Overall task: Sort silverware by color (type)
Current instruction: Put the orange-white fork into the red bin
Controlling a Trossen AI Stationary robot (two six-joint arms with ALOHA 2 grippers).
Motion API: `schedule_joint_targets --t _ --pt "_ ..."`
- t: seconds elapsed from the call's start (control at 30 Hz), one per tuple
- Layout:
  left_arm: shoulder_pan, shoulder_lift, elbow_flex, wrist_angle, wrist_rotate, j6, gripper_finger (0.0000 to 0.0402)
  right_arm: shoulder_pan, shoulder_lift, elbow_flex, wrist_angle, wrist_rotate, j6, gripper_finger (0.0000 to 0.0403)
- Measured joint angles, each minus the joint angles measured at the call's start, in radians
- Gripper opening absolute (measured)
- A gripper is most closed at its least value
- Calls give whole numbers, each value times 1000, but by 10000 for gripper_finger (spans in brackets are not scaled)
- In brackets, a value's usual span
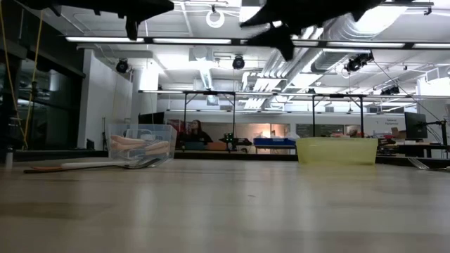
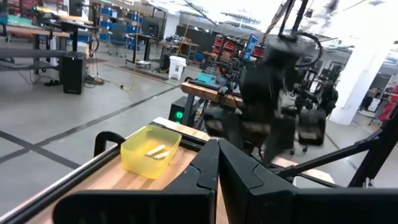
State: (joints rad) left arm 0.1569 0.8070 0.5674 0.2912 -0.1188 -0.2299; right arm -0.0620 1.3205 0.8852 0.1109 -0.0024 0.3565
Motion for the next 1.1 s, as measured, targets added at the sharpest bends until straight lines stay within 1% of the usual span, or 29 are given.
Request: schedule_joint_targets --t 0.1,0.23,0.4,0.93,1.03,1.1 --pt "0 0 0 9 0 6 1 -64 1 0 181 -87 -74 170" --pt "0 0 0 28 10 27 0 -106 0 0 300 -153 -134 170" --pt "-1 0 0 62 37 61 0 -117 0 0 290 -166 -130 169" --pt "-1 0 0 66 38 67 0 -102 0 0 301 -169 -154 167" --pt "-1 0 0 65 38 67 0 -97 0 0 300 -166 -153 147" --pt "-1 0 0 65 38 67 0 -97 0 0 297 -164 -152 118"
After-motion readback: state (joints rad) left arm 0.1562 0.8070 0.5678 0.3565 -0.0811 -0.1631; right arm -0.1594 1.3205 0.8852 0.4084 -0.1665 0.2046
